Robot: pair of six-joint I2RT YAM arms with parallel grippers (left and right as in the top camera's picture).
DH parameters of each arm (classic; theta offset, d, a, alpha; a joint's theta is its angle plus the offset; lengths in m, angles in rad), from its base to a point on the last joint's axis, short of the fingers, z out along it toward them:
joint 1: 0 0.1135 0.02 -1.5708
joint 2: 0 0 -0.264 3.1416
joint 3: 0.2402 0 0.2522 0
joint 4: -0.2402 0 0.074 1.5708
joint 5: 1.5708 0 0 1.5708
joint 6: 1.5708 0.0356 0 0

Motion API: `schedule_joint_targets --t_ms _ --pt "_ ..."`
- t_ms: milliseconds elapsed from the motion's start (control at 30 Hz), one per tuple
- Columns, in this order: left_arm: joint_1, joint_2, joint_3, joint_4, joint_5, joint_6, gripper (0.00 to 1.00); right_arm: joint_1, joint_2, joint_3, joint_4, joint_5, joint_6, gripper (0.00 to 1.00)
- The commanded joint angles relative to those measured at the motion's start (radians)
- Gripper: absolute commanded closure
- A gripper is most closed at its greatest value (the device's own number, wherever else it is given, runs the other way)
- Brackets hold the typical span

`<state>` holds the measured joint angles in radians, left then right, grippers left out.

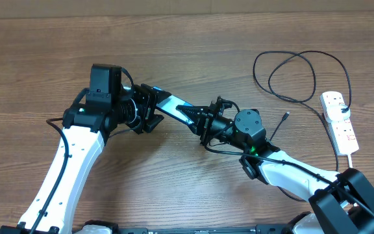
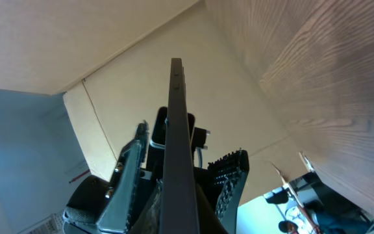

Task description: Plug charger to phone and switch on socket

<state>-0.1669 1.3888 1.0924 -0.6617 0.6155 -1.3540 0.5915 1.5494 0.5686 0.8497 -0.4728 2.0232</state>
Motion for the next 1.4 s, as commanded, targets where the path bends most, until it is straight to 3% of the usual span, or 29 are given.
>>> schedule_joint_targets --t_ms 0,67,400,733,900,1067,1367 --pt "-0.004 0.001 -0.003 0.002 -0.025 0.031 0.53 0.005 -0.019 0.024 0.015 0.002 0.139 0.96" --pt "-0.004 0.001 -0.003 0.002 -0.032 0.031 0.58 0.005 -0.019 0.024 0.016 -0.006 0.139 0.96" --pt "-0.005 0.001 -0.003 0.010 -0.059 0.030 0.59 0.010 -0.019 0.024 0.012 -0.043 0.139 0.96" --pt "-0.058 0.001 -0.003 0.153 -0.076 0.034 0.78 0.021 -0.019 0.024 0.010 -0.036 0.139 0.96" --pt "-0.084 0.001 -0.004 0.169 -0.092 0.035 0.83 0.021 -0.019 0.024 0.010 -0.036 0.139 0.96" --pt "-0.095 0.001 -0.004 0.176 -0.090 0.033 0.95 0.021 -0.019 0.024 0.009 -0.026 0.139 0.96" --pt "-0.095 0.001 -0.004 0.254 0.014 0.030 0.96 0.021 -0.019 0.024 0.009 -0.021 0.139 0.96"
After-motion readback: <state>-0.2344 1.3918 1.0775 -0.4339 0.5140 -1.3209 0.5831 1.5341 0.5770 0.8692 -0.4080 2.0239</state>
